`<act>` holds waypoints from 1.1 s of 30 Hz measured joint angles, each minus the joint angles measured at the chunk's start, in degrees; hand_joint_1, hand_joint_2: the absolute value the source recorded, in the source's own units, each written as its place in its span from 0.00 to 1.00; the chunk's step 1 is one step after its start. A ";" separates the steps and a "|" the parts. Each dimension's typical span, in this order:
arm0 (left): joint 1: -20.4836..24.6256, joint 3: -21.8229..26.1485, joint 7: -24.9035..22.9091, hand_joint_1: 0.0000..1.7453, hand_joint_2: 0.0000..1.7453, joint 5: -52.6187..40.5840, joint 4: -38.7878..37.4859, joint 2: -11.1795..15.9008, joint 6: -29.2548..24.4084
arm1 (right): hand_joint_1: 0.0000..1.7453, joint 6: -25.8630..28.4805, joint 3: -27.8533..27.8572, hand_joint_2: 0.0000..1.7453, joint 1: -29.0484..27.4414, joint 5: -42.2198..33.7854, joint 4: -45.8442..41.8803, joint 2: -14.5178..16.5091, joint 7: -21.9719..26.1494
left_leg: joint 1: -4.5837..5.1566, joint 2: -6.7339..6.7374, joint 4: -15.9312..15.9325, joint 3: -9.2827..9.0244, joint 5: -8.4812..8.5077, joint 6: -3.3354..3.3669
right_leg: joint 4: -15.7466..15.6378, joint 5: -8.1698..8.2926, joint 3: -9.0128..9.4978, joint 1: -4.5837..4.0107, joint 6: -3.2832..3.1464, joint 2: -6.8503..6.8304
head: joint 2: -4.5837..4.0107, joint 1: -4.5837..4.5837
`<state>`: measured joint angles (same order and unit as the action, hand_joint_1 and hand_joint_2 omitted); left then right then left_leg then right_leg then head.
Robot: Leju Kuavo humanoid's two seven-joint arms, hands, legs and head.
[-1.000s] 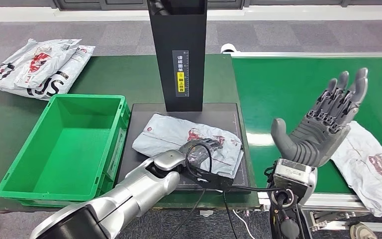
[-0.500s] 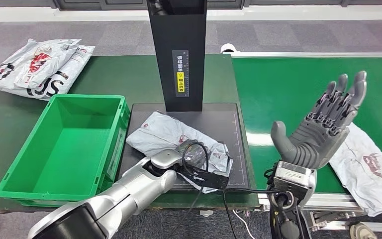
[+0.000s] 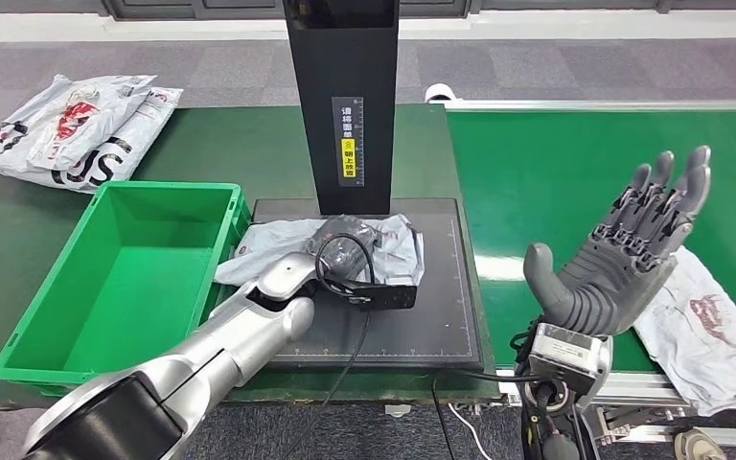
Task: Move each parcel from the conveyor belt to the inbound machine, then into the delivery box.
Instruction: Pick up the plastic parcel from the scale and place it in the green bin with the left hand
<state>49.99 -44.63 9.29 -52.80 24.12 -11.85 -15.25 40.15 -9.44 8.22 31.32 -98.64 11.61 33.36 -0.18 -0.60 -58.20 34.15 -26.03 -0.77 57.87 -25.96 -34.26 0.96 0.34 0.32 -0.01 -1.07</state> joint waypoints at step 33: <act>-8.42 29.30 -6.34 1.00 1.00 -12.76 53.71 21.62 -14.44 | 0.00 0.00 3.71 1.00 -6.66 -0.68 -6.06 0.00 2.09 | -0.13 0.08 0.05 -0.01 0.01 -0.05 | 0.01 -0.05 -0.01 -0.11 -0.08 0.07 | -0.01 0.00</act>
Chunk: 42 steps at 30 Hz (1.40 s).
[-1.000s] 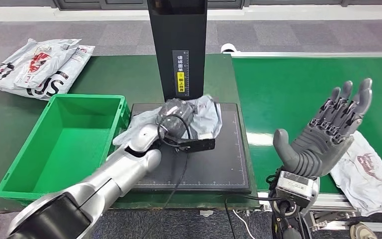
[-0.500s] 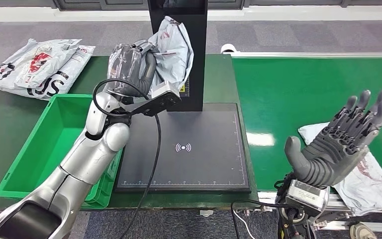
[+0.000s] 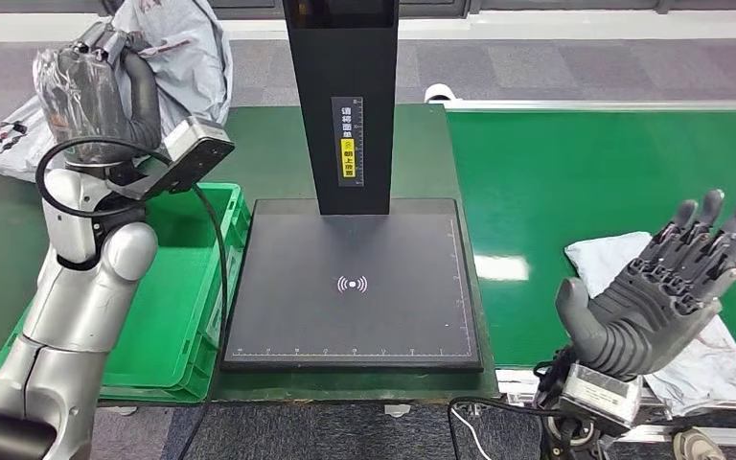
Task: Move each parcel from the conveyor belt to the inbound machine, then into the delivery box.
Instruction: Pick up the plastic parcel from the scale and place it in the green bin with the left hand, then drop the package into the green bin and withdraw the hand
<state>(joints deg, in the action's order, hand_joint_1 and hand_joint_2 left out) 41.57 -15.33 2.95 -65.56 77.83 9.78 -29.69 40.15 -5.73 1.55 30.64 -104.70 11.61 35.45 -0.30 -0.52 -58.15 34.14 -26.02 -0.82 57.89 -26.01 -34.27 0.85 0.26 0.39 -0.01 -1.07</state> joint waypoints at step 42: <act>-16.58 4.51 -2.76 0.00 1.00 -4.90 -16.80 4.42 16.22 | 0.00 -0.02 1.51 1.00 2.51 2.75 -1.07 -1.48 -5.35 | 0.00 0.06 -0.01 0.00 -0.01 -0.04 | 0.00 0.01 -0.06 -0.01 -0.06 0.02 | 0.00 0.00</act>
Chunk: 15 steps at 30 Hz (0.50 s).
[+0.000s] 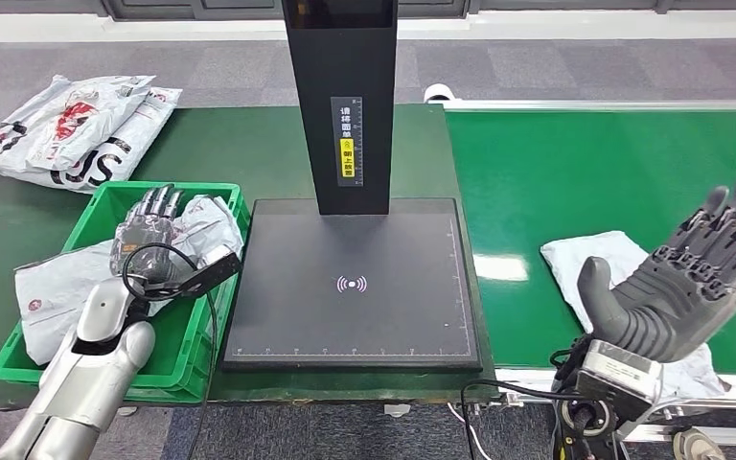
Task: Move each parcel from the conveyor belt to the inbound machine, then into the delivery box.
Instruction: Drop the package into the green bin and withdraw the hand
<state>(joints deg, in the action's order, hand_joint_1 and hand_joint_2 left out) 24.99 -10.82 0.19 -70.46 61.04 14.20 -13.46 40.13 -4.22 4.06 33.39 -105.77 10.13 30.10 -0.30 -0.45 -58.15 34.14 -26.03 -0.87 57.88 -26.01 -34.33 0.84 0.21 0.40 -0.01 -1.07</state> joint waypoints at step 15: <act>0.13 0.01 1.84 0.00 1.00 4.82 -0.51 -0.58 1.21 | 0.00 0.00 0.00 1.00 -0.01 1.84 0.04 -0.02 -1.97 | 0.00 -0.01 0.00 0.00 0.00 0.00 | 0.00 0.00 0.00 0.00 0.00 0.00 | 0.01 0.00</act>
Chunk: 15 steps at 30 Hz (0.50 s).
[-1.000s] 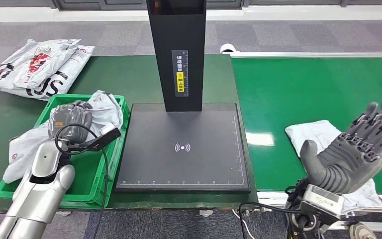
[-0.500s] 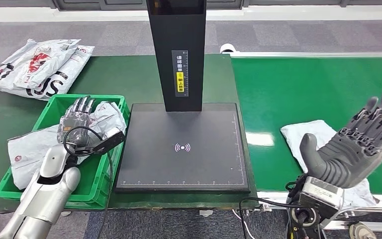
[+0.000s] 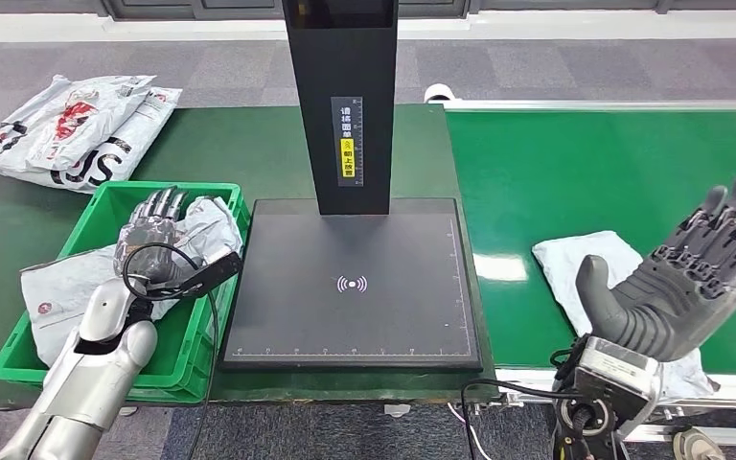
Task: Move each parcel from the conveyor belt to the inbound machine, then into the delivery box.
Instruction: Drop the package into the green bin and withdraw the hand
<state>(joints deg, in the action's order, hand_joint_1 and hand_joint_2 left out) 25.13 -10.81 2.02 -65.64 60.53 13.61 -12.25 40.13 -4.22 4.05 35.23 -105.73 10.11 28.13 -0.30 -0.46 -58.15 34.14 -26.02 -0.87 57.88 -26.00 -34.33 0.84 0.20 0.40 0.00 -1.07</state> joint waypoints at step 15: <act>-7.41 -2.37 16.68 0.00 1.00 64.25 23.34 -8.61 10.54 | 0.00 -4.38 3.40 1.00 -3.76 26.21 14.89 -4.80 -31.25 | 0.13 -0.22 -0.06 0.05 -0.16 0.15 | -0.09 -0.07 0.05 0.13 0.12 -0.16 | -0.01 0.00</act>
<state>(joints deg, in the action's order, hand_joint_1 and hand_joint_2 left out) 17.71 -13.18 18.70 -1.39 83.87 5.00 -1.72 35.75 -0.82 0.29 61.44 -90.84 5.31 -3.12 -0.17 -0.68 -58.22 34.18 -26.18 -0.72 57.79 -26.07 -34.28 0.97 0.32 0.24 -0.01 -1.07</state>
